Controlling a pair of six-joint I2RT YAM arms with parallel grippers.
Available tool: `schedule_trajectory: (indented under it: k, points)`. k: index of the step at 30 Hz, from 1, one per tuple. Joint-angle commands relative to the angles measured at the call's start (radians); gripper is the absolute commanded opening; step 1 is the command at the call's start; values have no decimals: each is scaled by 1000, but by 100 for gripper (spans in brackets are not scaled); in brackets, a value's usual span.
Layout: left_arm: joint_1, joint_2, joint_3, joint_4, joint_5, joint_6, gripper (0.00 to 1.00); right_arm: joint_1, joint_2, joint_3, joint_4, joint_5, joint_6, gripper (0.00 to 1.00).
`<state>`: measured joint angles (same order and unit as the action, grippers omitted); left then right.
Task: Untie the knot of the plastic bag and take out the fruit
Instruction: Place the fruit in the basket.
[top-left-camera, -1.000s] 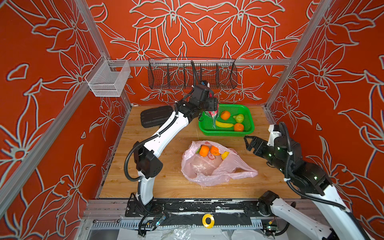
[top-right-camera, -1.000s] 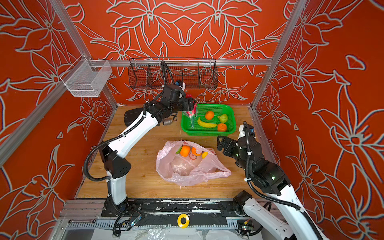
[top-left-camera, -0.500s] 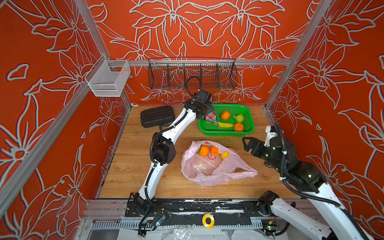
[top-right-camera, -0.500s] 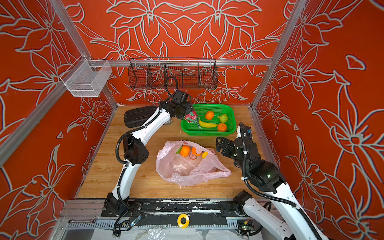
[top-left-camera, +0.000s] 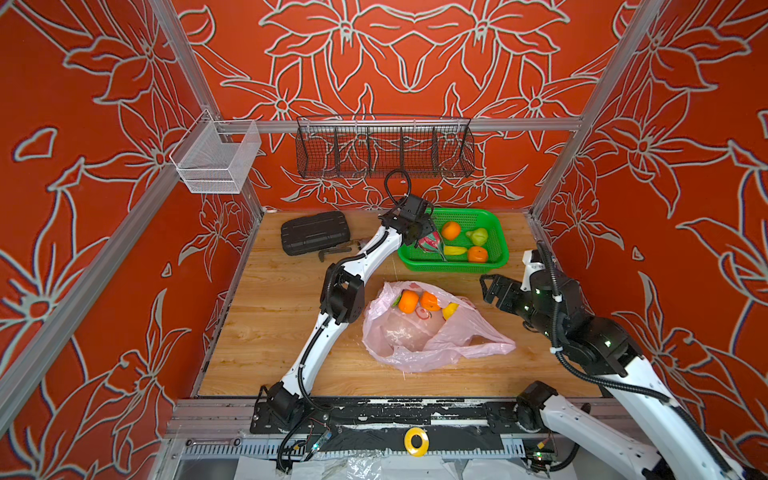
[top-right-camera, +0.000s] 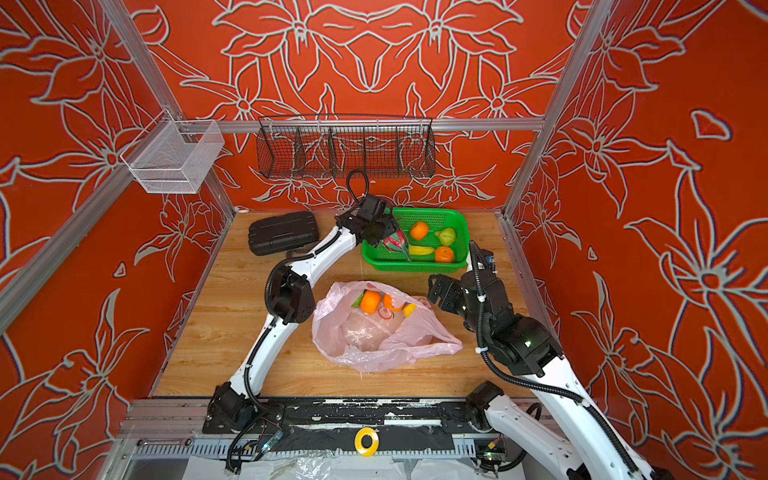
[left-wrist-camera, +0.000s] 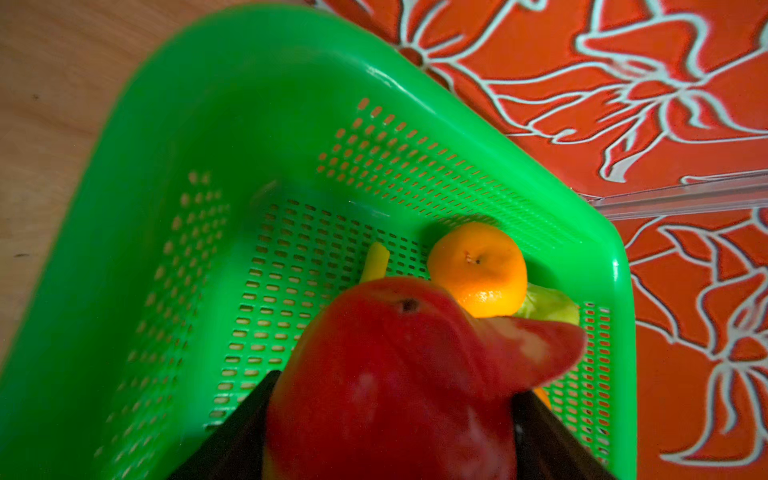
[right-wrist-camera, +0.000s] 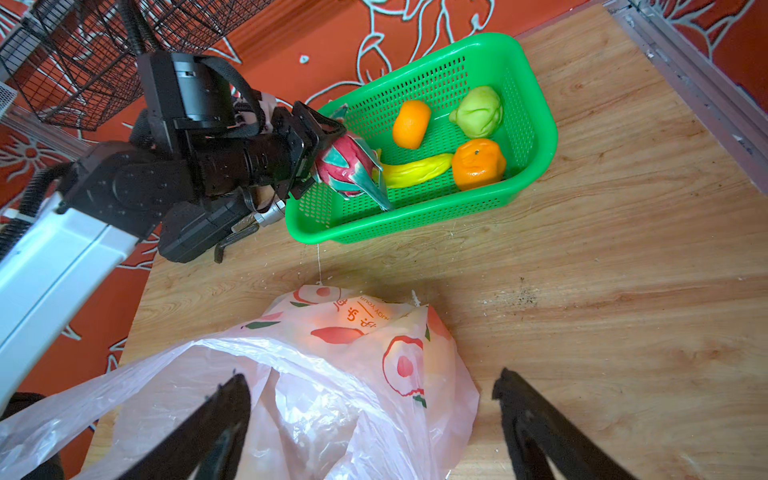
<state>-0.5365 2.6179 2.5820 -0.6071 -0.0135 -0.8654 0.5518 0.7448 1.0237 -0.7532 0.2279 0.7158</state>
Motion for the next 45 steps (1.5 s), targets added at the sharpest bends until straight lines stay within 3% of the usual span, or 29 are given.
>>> schedule_trajectory:
  k: [1, 3, 7, 9, 13, 19, 31, 40, 43, 45]
  points:
    - [-8, 23, 37, 77, -22, 48, 25, 2, -7, -12, -3, 16, -13, 94]
    - [-7, 43, 37, 103, -26, 49, 28, 1, -7, -12, -5, 14, -16, 94]
    - [-7, 84, 38, 151, 4, 40, 50, 2, -2, -13, -9, 10, -15, 94]
    - [-7, 92, 38, 144, 0, 27, 55, 0, -1, -10, -12, 11, -18, 94]
    - [-6, 93, 37, 138, -1, 28, 77, 0, -1, -5, -16, 13, -18, 94]
    - [-10, 39, -2, 139, -18, 56, 99, 0, 1, 6, -25, 12, -6, 94]
    - [-45, -176, -98, 135, -76, 189, 99, 0, -41, 23, -75, 12, 21, 94]
    - [-75, -434, -250, 161, -98, 322, 98, 1, -42, 88, -113, -123, -27, 92]
    - [-98, -551, -311, 149, -95, 419, 98, 0, -5, 122, -123, -193, -47, 89]
    - [-124, -656, -397, 162, -150, 468, 98, 2, 24, 144, -129, -241, -55, 88]
